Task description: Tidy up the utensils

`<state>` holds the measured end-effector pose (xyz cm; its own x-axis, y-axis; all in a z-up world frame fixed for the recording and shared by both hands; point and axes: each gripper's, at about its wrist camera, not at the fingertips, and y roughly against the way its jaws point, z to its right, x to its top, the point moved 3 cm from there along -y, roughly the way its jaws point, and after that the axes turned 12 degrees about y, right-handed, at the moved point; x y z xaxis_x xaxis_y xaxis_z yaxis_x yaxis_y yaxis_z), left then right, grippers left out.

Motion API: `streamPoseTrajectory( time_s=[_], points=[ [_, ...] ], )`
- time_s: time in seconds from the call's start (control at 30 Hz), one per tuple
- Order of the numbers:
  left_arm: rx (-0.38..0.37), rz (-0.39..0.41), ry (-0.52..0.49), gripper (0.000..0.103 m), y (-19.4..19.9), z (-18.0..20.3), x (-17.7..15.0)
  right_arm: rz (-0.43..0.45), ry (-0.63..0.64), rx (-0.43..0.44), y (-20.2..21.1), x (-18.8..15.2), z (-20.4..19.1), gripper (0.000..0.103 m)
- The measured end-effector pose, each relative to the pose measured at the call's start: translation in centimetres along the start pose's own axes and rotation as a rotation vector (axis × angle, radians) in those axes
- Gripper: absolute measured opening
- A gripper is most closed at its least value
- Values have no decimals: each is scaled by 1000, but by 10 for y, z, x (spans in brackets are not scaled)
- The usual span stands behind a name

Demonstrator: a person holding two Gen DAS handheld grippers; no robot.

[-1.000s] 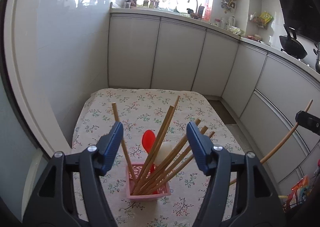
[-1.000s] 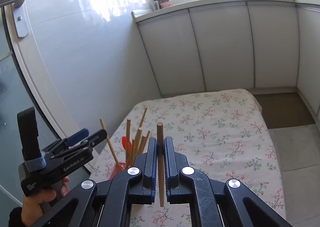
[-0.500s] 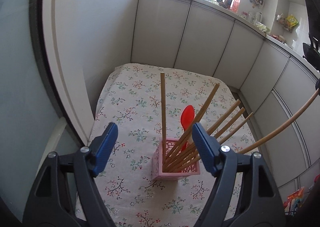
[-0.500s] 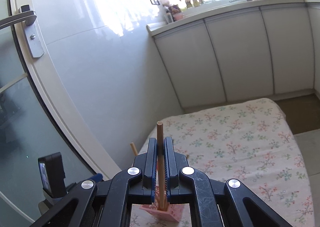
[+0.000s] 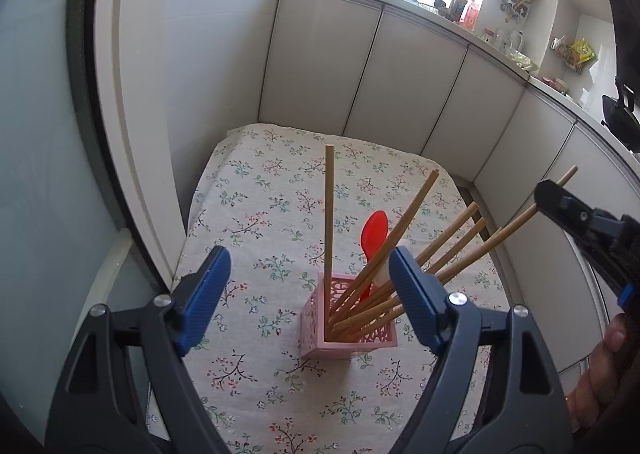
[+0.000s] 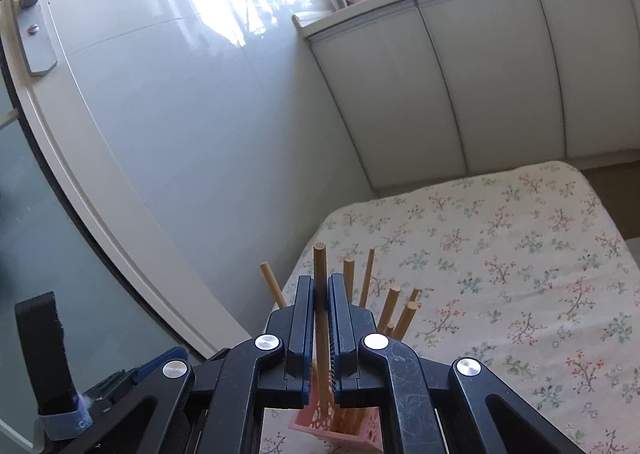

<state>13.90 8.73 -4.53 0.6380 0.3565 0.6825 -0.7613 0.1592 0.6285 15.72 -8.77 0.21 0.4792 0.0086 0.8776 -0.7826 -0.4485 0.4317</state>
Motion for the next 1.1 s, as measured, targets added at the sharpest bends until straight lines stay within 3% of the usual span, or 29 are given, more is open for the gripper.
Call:
streamPoseTrajectory(
  time_s=[0.23,0.4,0.47,0.53,0.7,0.77,0.93,1.1],
  points=[
    [-6,-1,-3,82,0,0,0,-15,17,-44,-16,-9,5,5],
    [-6,0,-6,82,1,0,-1,3,11,-61,-11,-6,10,13],
    [-3,3,-9,82,1,1,-1,12,3,-56,-6,-4,11,32],
    [-1,7,-16,82,3,3,-1,32,3,-53,3,-2,11,45],
    [-2,10,-23,85,9,10,-4,77,45,-98,30,3,11,62],
    [-12,14,-19,89,15,14,-5,94,53,-125,43,4,13,75],
    [2,87,-38,100,41,34,-12,109,69,-219,77,1,24,92],
    [67,108,-100,102,71,55,-25,81,77,-302,115,-5,32,103]
  ],
)
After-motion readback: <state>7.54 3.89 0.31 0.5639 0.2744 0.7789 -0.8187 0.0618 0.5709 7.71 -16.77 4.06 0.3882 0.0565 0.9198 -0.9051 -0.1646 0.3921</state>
